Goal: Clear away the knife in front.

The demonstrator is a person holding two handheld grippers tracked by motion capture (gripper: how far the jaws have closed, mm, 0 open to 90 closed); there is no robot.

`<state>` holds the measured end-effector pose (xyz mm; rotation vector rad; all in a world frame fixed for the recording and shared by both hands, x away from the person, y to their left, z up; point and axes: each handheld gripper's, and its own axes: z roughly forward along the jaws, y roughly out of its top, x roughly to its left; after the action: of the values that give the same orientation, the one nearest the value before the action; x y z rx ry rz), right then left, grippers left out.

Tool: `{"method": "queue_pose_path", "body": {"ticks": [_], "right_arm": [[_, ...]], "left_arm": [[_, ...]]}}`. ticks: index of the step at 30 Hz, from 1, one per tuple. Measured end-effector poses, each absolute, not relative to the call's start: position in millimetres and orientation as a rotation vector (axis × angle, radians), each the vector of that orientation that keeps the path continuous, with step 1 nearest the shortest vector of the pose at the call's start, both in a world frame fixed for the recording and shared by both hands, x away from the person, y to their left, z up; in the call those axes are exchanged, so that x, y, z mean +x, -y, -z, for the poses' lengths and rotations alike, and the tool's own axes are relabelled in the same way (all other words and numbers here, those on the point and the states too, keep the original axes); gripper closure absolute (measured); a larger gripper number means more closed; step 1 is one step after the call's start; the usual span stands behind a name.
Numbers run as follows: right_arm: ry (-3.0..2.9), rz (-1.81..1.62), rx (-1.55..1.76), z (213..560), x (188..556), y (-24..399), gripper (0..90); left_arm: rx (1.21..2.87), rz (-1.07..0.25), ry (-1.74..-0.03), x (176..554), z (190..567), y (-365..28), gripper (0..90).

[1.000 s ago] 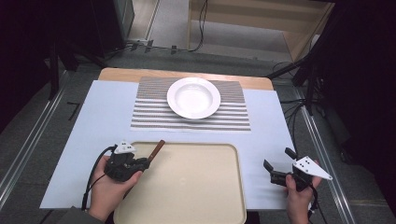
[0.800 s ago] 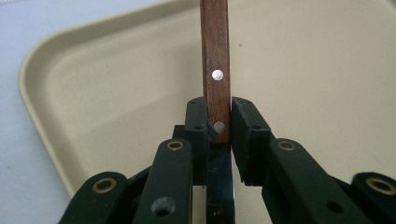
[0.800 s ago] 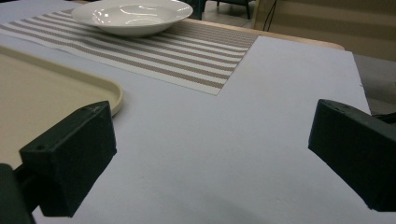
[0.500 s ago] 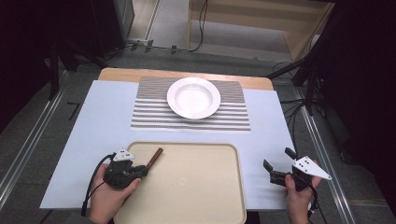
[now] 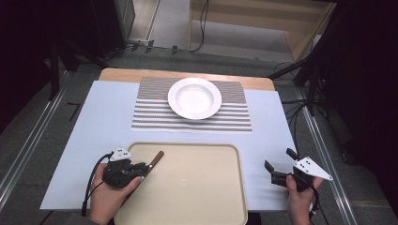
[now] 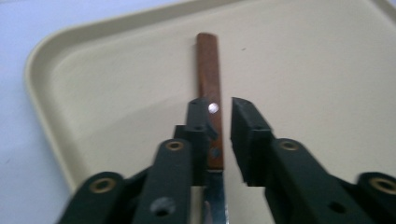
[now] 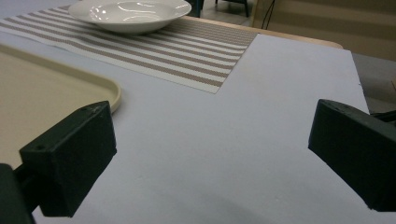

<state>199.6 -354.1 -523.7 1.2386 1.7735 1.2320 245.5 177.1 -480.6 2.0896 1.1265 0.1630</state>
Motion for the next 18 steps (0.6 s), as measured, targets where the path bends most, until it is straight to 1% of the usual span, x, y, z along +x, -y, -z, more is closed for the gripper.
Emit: {"method": "queue_pose_path", "body": {"ticks": [2,3,6,10,18], "right_arm": [[-1.773,-1.231,1.238,524,200,354,0.0],[-1.771,-1.231,1.238,524,200,354,0.0],[-1.772,-1.235,1.239,524,200,354,0.0],[-1.772,-1.243,1.235,524,200,355,0.0],[-1.761,-1.254,1.257,523,200,357,0.0]], "left_arm": [[2.110,-0.143,-1.089,247,480,-172,86.3],[2.121,-0.133,-1.069,248,481,-169,88.6],[2.148,-0.132,-1.030,250,486,-162,89.0],[2.177,-0.139,-1.020,252,491,-158,89.1],[2.203,-0.175,-1.027,252,495,-163,89.3]]}}
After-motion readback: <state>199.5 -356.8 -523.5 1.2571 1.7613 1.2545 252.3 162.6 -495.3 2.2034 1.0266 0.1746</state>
